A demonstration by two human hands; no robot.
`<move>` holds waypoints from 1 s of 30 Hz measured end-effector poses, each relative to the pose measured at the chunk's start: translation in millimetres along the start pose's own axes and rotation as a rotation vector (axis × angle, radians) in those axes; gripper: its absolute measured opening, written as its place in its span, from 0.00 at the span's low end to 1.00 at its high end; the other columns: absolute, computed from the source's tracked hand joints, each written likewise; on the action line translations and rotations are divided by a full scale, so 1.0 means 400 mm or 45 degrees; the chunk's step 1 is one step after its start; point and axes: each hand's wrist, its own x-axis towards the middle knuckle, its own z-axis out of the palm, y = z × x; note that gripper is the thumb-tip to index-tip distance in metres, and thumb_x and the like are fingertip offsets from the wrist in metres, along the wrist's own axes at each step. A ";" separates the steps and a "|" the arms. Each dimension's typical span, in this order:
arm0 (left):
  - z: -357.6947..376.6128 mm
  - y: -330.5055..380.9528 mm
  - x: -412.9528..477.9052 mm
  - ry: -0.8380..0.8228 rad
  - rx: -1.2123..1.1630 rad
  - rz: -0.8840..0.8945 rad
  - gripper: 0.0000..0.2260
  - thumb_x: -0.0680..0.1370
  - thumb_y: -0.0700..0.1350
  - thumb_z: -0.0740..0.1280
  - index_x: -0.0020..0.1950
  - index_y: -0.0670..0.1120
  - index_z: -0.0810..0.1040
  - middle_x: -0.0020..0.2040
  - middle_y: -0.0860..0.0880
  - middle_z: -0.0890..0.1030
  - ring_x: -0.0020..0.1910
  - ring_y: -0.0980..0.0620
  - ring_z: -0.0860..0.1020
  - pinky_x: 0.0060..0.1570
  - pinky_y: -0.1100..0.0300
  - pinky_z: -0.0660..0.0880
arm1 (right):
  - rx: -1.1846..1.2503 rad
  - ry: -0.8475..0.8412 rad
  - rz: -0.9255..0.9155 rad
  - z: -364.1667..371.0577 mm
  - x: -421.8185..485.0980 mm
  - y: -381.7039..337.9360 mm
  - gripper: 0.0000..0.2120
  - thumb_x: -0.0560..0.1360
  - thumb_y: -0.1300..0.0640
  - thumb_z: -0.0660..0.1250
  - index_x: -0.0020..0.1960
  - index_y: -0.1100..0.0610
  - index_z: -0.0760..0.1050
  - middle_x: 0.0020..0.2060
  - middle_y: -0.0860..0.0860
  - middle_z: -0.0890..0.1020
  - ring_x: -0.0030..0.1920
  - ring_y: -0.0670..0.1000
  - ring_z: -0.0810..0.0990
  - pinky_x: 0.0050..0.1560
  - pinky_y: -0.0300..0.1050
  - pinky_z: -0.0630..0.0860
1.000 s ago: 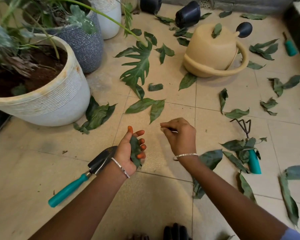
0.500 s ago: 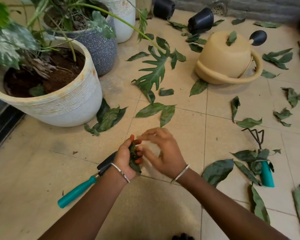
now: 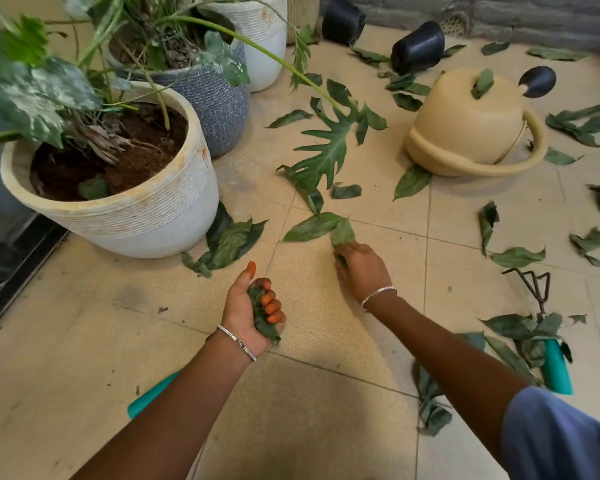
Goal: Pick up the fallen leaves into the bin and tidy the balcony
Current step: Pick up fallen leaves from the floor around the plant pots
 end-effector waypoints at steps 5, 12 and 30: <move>0.020 -0.016 -0.017 0.011 -0.014 -0.016 0.22 0.76 0.63 0.63 0.32 0.46 0.70 0.23 0.51 0.64 0.20 0.54 0.61 0.23 0.66 0.57 | 0.103 0.094 0.054 -0.029 -0.055 0.001 0.08 0.73 0.66 0.69 0.44 0.56 0.85 0.40 0.52 0.86 0.41 0.54 0.82 0.41 0.44 0.76; 0.031 0.007 -0.115 -0.047 0.094 0.046 0.24 0.74 0.67 0.65 0.45 0.44 0.78 0.25 0.51 0.62 0.20 0.54 0.59 0.23 0.65 0.57 | 0.936 0.461 0.143 -0.215 -0.146 -0.222 0.11 0.71 0.69 0.72 0.50 0.56 0.78 0.42 0.44 0.83 0.43 0.41 0.82 0.43 0.37 0.81; -0.210 0.126 -0.188 0.342 -0.207 0.241 0.16 0.83 0.50 0.61 0.36 0.47 0.69 0.27 0.49 0.76 0.31 0.51 0.73 0.38 0.55 0.73 | 0.848 0.305 -0.290 -0.098 -0.156 -0.500 0.06 0.72 0.53 0.67 0.39 0.53 0.80 0.35 0.45 0.80 0.37 0.46 0.77 0.40 0.46 0.74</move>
